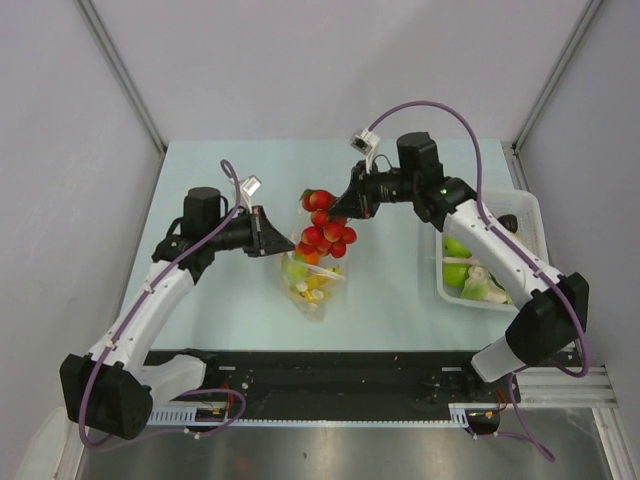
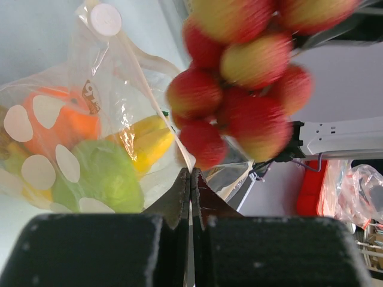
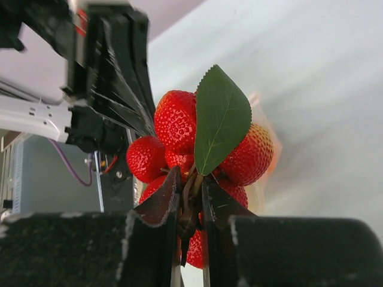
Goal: Place the food in the zip-top bag and seal the zipper
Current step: Place the fake fruit in the zipper food storage bag.
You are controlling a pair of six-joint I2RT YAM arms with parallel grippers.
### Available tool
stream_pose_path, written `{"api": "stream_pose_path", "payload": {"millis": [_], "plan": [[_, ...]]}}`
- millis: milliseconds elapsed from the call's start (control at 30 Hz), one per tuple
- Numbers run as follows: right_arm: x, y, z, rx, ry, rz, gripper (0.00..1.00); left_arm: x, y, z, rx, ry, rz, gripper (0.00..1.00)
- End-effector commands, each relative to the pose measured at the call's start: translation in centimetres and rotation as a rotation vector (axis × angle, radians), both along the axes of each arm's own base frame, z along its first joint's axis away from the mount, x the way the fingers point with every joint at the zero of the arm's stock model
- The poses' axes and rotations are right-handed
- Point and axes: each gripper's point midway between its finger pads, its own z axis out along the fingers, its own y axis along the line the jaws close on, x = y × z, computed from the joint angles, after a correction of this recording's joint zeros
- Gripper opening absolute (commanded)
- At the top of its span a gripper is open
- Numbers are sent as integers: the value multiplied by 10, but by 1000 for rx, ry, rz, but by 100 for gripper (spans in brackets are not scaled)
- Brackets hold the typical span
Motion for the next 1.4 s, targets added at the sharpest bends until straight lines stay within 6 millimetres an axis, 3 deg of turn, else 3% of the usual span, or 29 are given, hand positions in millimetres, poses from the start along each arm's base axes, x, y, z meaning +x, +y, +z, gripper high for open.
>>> {"api": "stream_pose_path", "payload": {"millis": [0,133,300,600,833,867,933,967,1000,1033,1100,1167,1200,1267,1367], "plan": [[-11,17,-12,5,-13,69,0,0,1,18,-30,-61,5,0],[-29,16,-36,-38,35,117,0,-1,1,20,-32,-73,8,0],[-46,20,-46,-76,-30,194,0,-1,2,19,-35,-73,13,0],[-69,8,-81,-206,-54,305,0,1,6,28,-27,-130,49,0],[-82,25,-94,-269,-30,423,0,0,7,20,-7,-131,35,0],[-82,27,-85,-271,-22,435,0,0,7,19,-5,-130,32,0],[-79,36,-90,-273,43,469,0,-1,6,17,-7,-135,26,0],[-76,42,-75,-261,46,471,0,-2,6,17,-7,-138,24,0],[-76,47,-74,-249,83,488,0,-3,6,16,-7,-139,18,0],[-71,52,-85,-258,144,498,0,-4,6,15,-6,-143,14,0],[-70,61,-77,-241,187,525,0,-6,6,14,-9,-142,8,0],[-70,69,-91,-263,281,540,0,-8,7,14,-7,-143,7,0],[-69,73,-85,-256,276,546,0,-8,7,14,-6,-144,8,0],[-67,78,-97,-291,324,527,0,-9,9,14,-8,-149,12,0],[-61,80,-99,-324,297,484,4,-10,13,13,-11,-146,27,0]]}}
